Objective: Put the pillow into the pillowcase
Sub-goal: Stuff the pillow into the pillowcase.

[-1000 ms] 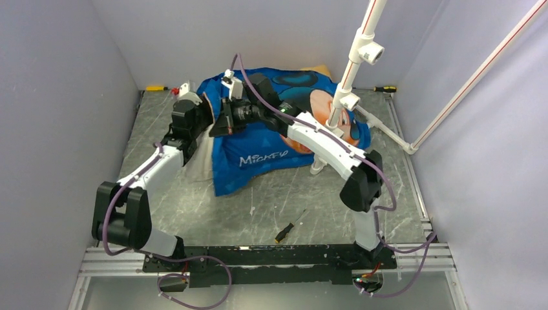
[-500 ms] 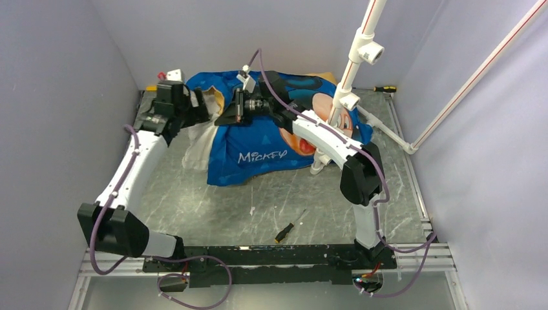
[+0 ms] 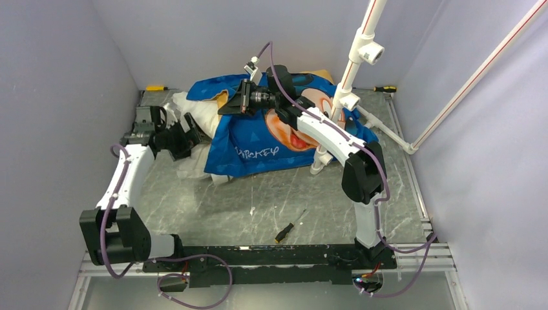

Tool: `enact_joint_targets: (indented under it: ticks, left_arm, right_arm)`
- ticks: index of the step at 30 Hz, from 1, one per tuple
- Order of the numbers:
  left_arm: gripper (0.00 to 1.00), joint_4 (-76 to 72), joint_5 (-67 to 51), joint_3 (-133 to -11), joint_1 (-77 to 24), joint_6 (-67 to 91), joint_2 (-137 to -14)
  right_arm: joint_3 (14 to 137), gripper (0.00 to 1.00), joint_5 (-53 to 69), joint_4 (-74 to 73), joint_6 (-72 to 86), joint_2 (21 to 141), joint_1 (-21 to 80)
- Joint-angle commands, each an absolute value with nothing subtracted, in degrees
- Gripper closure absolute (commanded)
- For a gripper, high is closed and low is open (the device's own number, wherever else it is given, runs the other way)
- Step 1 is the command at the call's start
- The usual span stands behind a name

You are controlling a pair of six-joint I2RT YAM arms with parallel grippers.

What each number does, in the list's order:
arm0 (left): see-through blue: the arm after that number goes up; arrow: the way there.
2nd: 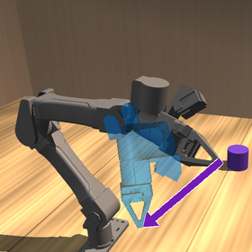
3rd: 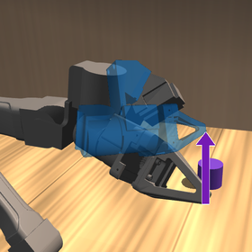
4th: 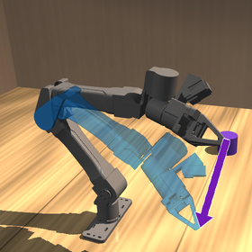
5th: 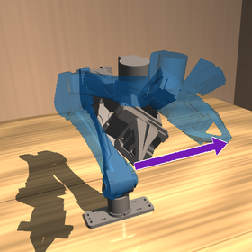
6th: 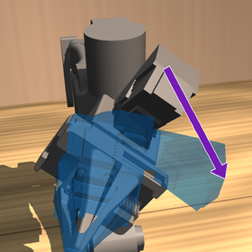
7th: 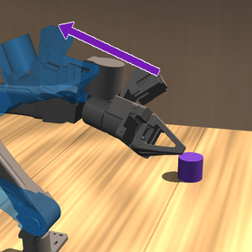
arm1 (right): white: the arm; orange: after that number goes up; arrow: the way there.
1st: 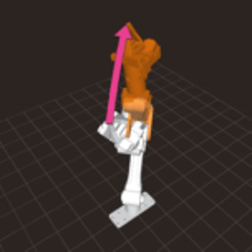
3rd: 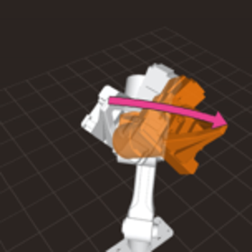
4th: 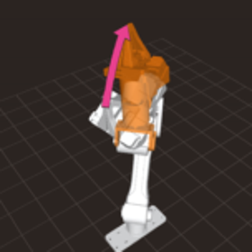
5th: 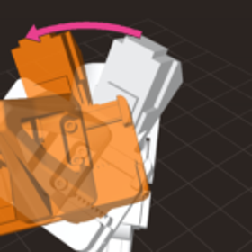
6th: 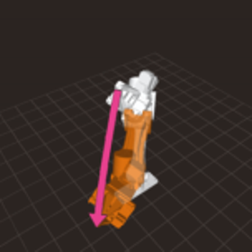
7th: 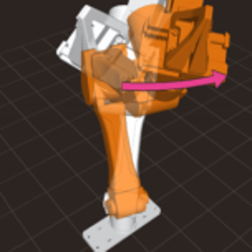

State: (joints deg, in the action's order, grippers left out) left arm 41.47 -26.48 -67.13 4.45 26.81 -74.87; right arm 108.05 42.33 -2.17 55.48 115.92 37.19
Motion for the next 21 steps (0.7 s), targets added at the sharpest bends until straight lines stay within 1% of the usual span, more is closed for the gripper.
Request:
enact_joint_targets:
  ticks: [1,2,3,5,6,7,8,9,10,12,14,15,18,20,21]
  left_arm:
    - [0.04,22.6,-42.7,-57.0,5.1,35.7,-77.0]
    - [0.10,18.7,-43.9,-55.2,5.1,36.8,-77.8]
    - [0.20,14.5,-45.3,-54.0,5.1,37.9,-78.7]
    - [0.51,2.7,-48.6,-51.5,5.0,42.6,-79.8]
    - [0.69,-5.3,-49.9,-50.6,4.8,45.8,-80.1]
    - [0.77,-13.3,-50.4,-49.9,4.5,49.1,-80.2]
    - [0.92,-23.1,-50.4,-49.5,3.5,52.0,-80.5]
    - [0.99,-29.8,-49.6,-49.7,2.1,55.0,-80.8]
    - [1.00,-35.0,-48.4,-50.1,0.7,56.7,-81.4]
    - [1.00,-47.9,-45.3,-50.3,-5.4,58.7,-82.7]
    - [1.00,-60.5,-40.5,-49.5,-12.0,58.1,-84.8]
    - [1.00,-64.2,-38.3,-49.7,-15.0,57.4,-86.3]
    - [1.00,-71.0,-36.2,-51.5,-20.5,53.7,-90.5]
    - [1.00,-72.6,-36.2,-51.4,-22.9,53.7,-91.9]
    - [1.00,-71.8,-31.2,-51.6,-23.5,46.8,-92.4]
  right_arm:
    - [112.2,1.00,44.4,5.4,58.6,114.8,36.8]
    - [112.9,1.00,45.3,5.6,59.2,115.2,36.7]
    - [113.7,1.00,46.4,5.7,60.1,115.7,36.7]
    - [115.9,1.00,48.6,5.8,62.2,116.7,36.7]
    - [116.7,1.00,49.7,6.9,64.2,117.2,36.8]
    - [117.2,1.00,50.7,8.9,66.7,117.6,37.0]
    - [117.8,1.00,52.0,11.5,69.5,118.2,37.4]
    - [119.8,1.00,53.1,15.0,73.6,119.6,38.2]
    - [121.7,1.00,54.2,17.0,76.1,121.2,38.9]
    - [130.4,1.00,56.1,19.7,81.0,126.0,40.9]
    - [138.5,1.00,56.7,22.8,86.0,130.3,42.7]
    - [141.6,1.00,56.6,25.3,89.0,132.4,43.4]
    - [145.4,1.00,56.2,31.4,96.3,135.9,44.7]
    - [144.0,1.00,56.9,31.6,95.4,134.8,45.4]
    - [142.6,1.00,57.2,31.1,94.5,133.6,45.5]
